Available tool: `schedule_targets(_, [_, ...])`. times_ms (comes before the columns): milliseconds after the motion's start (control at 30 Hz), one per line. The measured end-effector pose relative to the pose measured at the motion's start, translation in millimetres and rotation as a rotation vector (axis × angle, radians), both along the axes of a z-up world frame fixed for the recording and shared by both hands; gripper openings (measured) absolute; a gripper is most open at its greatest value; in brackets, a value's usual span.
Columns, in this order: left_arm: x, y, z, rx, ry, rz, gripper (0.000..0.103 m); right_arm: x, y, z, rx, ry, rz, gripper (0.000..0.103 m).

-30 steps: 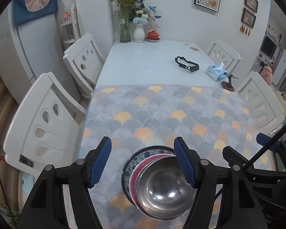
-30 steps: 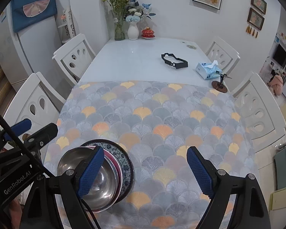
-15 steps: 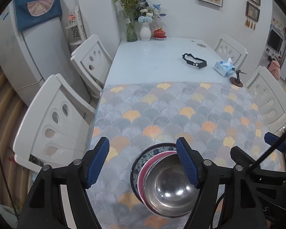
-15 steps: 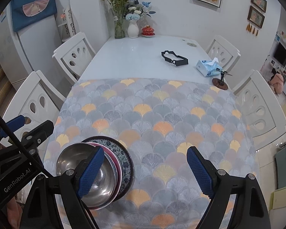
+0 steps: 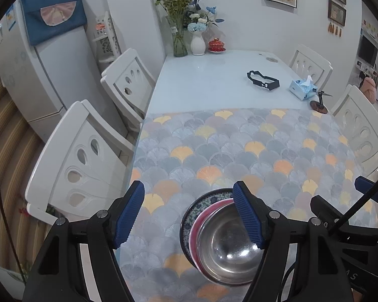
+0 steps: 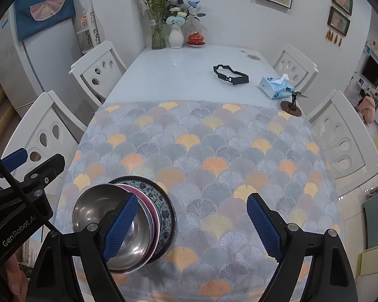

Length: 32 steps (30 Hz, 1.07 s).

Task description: Organize plates and bowls

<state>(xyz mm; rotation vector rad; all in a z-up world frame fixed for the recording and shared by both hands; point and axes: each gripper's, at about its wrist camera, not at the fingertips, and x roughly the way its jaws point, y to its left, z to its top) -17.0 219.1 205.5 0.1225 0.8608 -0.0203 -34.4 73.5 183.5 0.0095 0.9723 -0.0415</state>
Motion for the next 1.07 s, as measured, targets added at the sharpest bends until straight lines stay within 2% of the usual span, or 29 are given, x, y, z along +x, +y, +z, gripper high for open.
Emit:
schedule_targets(867, [-7, -3, 0, 0.006, 0.003, -0.02, 0.071, -14, -8, -3, 0.024, 0.003, -0.025, 0.087])
schedule_targets(1000, [-12, 4, 6, -0.001, -0.064, 0.008, 0.077, -15, -7, -3, 0.024, 0.0, -0.024, 0.087])
schedule_targets(1067, [-10, 6, 8, 0.003, -0.065, 0.015, 0.077, -15, -6, -3, 0.024, 0.0, -0.023, 0.087])
